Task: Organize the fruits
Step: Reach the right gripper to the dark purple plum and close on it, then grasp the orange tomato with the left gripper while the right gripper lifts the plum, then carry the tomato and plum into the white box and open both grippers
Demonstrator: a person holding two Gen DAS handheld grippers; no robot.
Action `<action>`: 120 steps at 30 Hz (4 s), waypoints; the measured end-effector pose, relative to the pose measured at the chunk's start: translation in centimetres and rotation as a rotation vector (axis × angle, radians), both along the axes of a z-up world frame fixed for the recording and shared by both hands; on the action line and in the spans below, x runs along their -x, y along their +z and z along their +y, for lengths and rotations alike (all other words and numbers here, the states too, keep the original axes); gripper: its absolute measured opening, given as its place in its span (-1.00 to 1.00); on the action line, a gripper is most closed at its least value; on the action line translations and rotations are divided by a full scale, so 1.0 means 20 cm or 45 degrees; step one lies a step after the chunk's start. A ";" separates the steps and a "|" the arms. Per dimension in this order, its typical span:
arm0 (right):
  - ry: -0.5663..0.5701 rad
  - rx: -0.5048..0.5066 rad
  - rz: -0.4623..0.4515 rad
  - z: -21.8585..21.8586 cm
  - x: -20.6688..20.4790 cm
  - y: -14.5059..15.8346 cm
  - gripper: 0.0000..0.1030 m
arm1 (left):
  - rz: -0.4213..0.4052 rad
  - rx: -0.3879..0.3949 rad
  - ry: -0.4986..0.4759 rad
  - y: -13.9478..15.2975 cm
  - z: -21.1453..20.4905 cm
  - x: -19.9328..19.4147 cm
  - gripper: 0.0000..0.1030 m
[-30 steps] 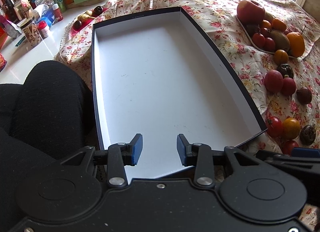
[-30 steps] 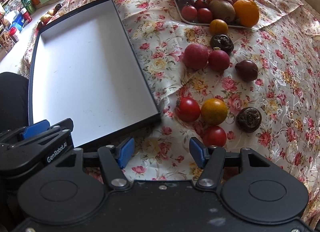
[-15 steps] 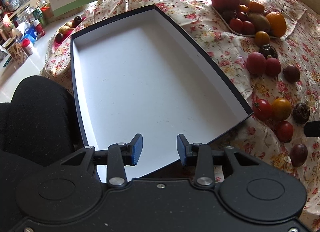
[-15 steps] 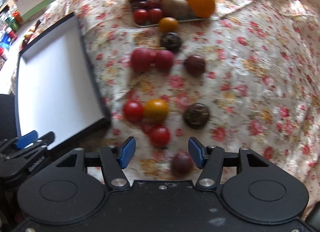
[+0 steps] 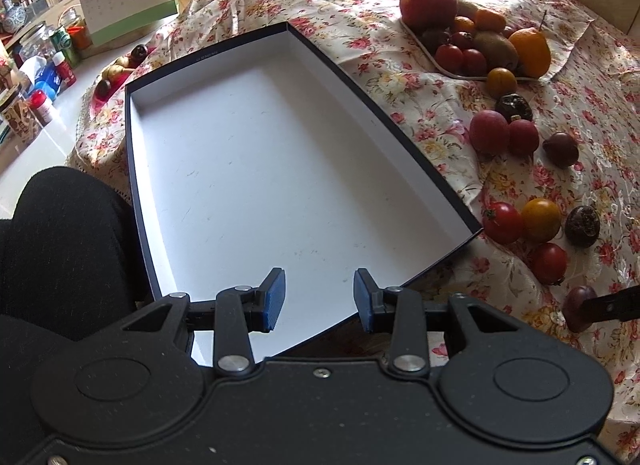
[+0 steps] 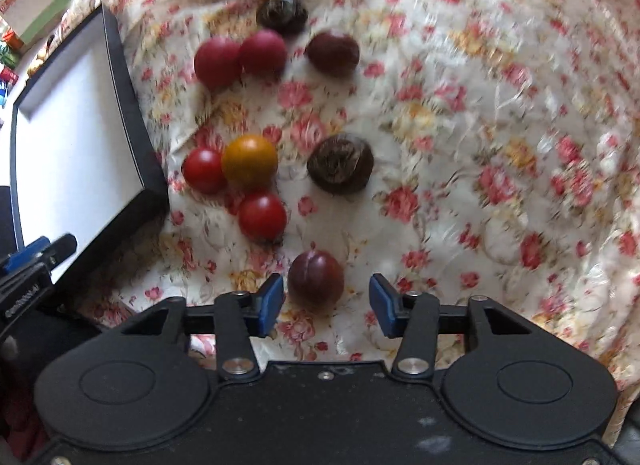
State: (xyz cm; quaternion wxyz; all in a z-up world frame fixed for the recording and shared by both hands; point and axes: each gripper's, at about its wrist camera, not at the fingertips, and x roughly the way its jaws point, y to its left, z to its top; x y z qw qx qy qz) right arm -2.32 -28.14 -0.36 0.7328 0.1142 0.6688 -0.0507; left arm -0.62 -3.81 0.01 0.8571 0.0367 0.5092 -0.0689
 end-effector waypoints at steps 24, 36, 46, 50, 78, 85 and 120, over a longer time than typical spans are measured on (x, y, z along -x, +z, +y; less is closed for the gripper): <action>-0.070 -0.095 -0.048 -0.10 0.02 -0.07 -0.29 | 0.104 0.126 -0.374 0.14 -0.52 -0.11 -0.13; -0.137 -0.090 -0.131 -0.27 0.04 0.03 -0.28 | 0.200 0.065 -0.426 -0.01 -0.82 -0.23 -0.13; -0.139 -0.073 -0.155 -0.27 0.04 0.04 -0.28 | 0.146 -0.045 -0.455 -0.07 -0.92 -0.22 -0.10; -0.143 -0.060 -0.152 -0.27 0.04 0.03 -0.28 | 0.157 -0.073 -0.459 -0.09 -0.95 -0.23 -0.10; 0.082 -0.073 -0.300 0.24 -0.16 0.24 -0.29 | 0.081 0.044 0.051 0.29 -0.06 -0.58 -0.10; 0.178 -0.076 -0.309 0.61 -0.25 0.24 -0.29 | 0.149 0.036 0.277 0.20 0.33 -0.68 -0.10; 0.173 0.021 -0.227 0.90 -0.37 0.07 -0.28 | 0.244 0.102 0.354 0.06 0.43 -0.67 -0.11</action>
